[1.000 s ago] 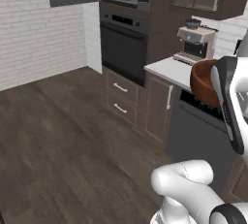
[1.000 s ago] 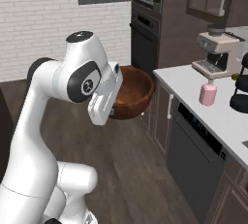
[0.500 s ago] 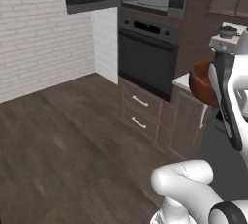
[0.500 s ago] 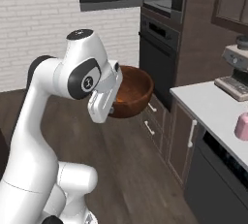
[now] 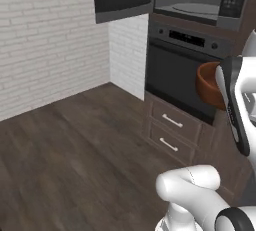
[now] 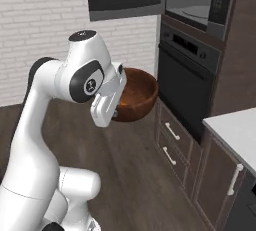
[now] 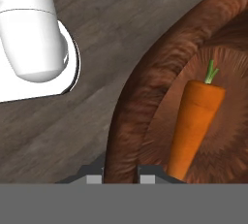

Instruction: Pick the carrot from the sink and place it in the bowl. Then pick the bowl and place it in the microwave. Then close the microwave door and press the start button.

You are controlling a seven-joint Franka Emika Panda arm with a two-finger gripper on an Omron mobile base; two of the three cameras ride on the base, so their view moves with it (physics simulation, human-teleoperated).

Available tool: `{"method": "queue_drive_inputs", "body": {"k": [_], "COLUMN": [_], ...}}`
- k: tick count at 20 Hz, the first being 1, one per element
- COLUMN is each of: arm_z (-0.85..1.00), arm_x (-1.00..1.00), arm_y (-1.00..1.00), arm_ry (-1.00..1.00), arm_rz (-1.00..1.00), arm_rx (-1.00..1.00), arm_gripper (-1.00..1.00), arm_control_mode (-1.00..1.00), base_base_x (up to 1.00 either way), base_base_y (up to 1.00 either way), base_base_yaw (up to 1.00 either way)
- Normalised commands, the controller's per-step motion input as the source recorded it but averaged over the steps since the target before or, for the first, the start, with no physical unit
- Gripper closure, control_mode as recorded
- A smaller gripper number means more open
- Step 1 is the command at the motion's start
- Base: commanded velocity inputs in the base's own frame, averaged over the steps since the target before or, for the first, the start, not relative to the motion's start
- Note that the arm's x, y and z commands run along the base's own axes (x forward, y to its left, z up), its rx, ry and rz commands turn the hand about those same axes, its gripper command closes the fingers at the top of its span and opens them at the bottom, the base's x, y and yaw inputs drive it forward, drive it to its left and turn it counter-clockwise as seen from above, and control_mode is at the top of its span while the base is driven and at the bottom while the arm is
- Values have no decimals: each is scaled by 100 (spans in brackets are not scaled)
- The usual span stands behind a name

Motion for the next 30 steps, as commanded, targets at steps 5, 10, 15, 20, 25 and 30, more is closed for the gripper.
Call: {"method": "queue_drive_inputs", "body": {"k": [5,10,15,20,25,30], "arm_z": [0,0,0,0,0,0], "arm_x": [0,0,0,0,0,0], "arm_y": [0,0,0,0,0,0], "arm_ry": [0,0,0,0,0,0], "arm_rz": [0,0,0,0,0,0], "arm_rx": [0,0,0,0,0,0], "arm_gripper": [100,100,100,100,100,100], "arm_control_mode": [100,100,100,100,100,100], "base_base_x": [100,99,99,79,61,13], "base_base_y": [31,44,7,23,6,-1], "base_base_yaw": [0,0,0,-4,-8,-23]}}
